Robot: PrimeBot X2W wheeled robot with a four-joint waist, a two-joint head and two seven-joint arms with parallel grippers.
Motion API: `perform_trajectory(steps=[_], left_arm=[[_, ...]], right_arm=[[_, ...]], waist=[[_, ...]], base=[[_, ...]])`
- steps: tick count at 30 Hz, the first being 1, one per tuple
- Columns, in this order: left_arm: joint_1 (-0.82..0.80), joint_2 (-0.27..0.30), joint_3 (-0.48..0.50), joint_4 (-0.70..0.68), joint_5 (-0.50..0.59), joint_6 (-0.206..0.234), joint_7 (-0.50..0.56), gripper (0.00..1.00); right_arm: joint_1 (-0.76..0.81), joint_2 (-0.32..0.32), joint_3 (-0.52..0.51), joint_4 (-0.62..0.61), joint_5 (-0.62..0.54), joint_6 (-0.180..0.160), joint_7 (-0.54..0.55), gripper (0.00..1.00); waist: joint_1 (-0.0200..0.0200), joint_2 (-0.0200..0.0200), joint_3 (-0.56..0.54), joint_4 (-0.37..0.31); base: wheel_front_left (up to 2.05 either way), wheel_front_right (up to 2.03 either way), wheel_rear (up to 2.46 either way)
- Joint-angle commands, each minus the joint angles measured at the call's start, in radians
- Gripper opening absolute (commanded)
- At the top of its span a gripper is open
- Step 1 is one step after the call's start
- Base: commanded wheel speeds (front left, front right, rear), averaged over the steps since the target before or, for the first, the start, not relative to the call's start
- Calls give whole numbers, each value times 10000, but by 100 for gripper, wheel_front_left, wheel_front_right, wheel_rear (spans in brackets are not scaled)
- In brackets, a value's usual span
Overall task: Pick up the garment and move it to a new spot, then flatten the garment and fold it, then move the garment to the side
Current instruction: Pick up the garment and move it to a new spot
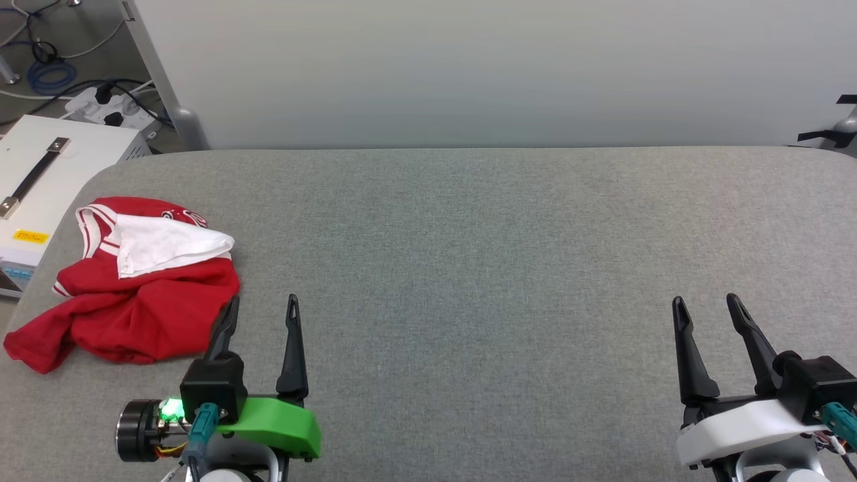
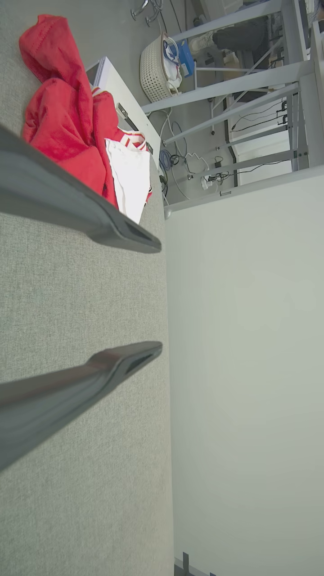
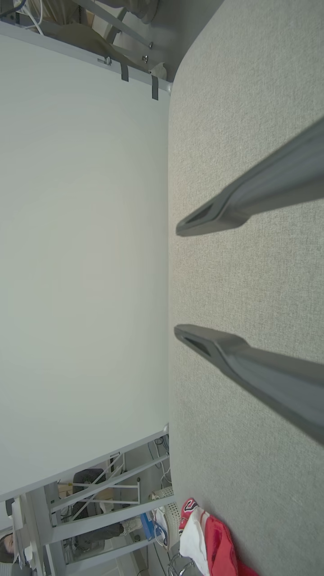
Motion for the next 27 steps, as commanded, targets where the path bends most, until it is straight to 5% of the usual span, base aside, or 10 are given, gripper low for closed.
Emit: perform_trajectory(steps=[1, 16, 27], left_arm=[[77, -29, -16, 22, -73, 75, -124, 100], [27, -36, -81, 106, -207, 190, -432, 100], [-125, -41, 97, 175, -408, 301, -702, 100]], right_arm=[[152, -10, -16, -91, 78, -3, -113, 100], [265, -11, -9, -159, 260, -4, -417, 100], [243, -12, 322, -235, 213, -5, -684, 100]], waist=[[0, 0, 6, 6], [0, 0, 89, 259], [0, 0, 328, 1544]], base=[[0, 0, 0], [0, 0, 0], [0, 0, 0]])
